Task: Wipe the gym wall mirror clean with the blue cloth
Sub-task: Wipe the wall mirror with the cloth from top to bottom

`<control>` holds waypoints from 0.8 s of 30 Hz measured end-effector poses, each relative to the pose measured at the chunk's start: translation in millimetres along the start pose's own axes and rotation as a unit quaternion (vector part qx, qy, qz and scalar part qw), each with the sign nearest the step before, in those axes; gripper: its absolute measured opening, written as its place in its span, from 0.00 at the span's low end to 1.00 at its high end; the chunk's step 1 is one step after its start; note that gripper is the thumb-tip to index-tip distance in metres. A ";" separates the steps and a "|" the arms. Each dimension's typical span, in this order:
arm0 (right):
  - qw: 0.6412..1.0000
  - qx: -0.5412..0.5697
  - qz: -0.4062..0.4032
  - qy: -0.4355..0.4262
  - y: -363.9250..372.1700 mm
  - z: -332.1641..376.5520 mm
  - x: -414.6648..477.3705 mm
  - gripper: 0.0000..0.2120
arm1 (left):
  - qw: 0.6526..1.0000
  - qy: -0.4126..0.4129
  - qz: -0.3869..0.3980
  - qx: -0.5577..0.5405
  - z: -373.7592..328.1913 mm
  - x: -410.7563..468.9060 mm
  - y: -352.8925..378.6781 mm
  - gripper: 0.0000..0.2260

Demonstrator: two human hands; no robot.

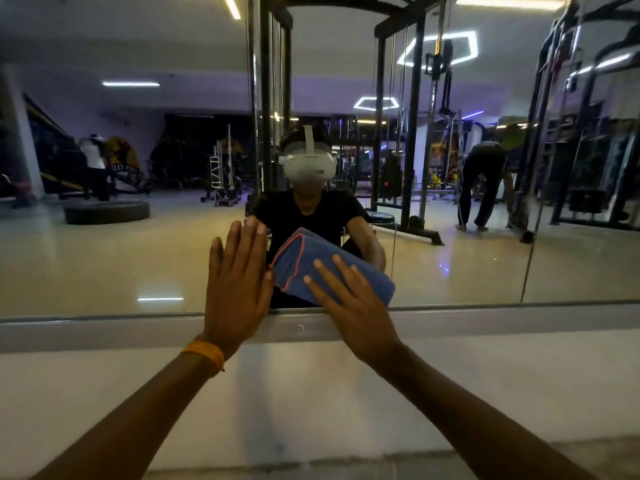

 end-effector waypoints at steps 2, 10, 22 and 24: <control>1.000 -0.013 -0.013 -0.013 -11.0 -25.2 -0.8 0.25 | 1.000 0.011 0.004 0.004 3.4 -1.6 -2.5 0.30; 0.999 0.003 0.005 0.048 -20.5 -47.9 -37.6 0.34 | 0.998 0.055 0.024 0.022 22.4 -20.3 -13.4 0.29; 0.983 -0.076 0.165 -0.030 -55.5 -121.2 -85.1 0.54 | 0.998 0.052 0.020 0.011 39.1 -37.4 -14.0 0.28; 0.988 -0.046 0.141 -0.049 -39.0 -79.7 -59.7 0.49 | 0.998 0.050 0.022 0.007 35.5 -35.7 -15.1 0.28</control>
Point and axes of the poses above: each hand's wrist, its own x-axis towards the middle knuckle, its own y-axis out of the palm, z = x × y, the point moved 6 cm from there along x, towards the middle knuckle, and after that the axes turned 4 degrees about y, right-handed, at the moved point
